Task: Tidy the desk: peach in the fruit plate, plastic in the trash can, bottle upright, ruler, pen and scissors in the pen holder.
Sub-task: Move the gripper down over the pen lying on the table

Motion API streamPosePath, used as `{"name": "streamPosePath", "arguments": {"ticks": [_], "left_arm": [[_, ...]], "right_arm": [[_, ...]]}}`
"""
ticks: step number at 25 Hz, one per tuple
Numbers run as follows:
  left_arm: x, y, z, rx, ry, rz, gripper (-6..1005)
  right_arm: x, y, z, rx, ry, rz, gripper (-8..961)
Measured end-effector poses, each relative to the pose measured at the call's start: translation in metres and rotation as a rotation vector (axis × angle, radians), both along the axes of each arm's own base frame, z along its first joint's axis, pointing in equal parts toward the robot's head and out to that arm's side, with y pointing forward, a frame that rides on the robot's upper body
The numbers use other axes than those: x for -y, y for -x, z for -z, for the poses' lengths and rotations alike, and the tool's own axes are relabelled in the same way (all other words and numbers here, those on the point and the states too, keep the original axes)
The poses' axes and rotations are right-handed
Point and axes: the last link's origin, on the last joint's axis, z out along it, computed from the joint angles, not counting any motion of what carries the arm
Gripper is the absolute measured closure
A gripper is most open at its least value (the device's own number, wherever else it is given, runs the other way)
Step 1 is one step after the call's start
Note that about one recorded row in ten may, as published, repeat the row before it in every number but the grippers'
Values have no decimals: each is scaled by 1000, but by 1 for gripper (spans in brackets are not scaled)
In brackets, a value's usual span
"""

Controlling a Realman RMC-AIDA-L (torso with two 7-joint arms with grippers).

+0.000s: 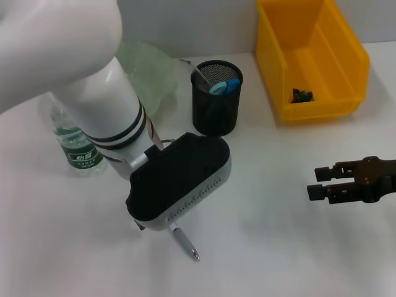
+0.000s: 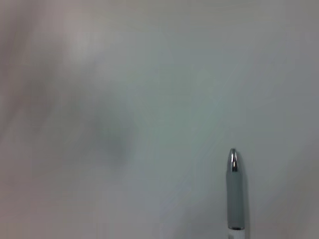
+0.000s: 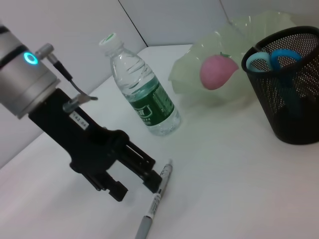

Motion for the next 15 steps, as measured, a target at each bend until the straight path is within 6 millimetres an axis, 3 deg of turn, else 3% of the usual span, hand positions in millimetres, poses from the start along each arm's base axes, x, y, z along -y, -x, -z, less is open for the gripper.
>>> {"name": "streamPosePath", "arguments": {"ticks": [15], "left_arm": [[-10,4,16,-80,21,21,246]], "right_arm": [[-3,5,4,2,8,-26,223]]}}
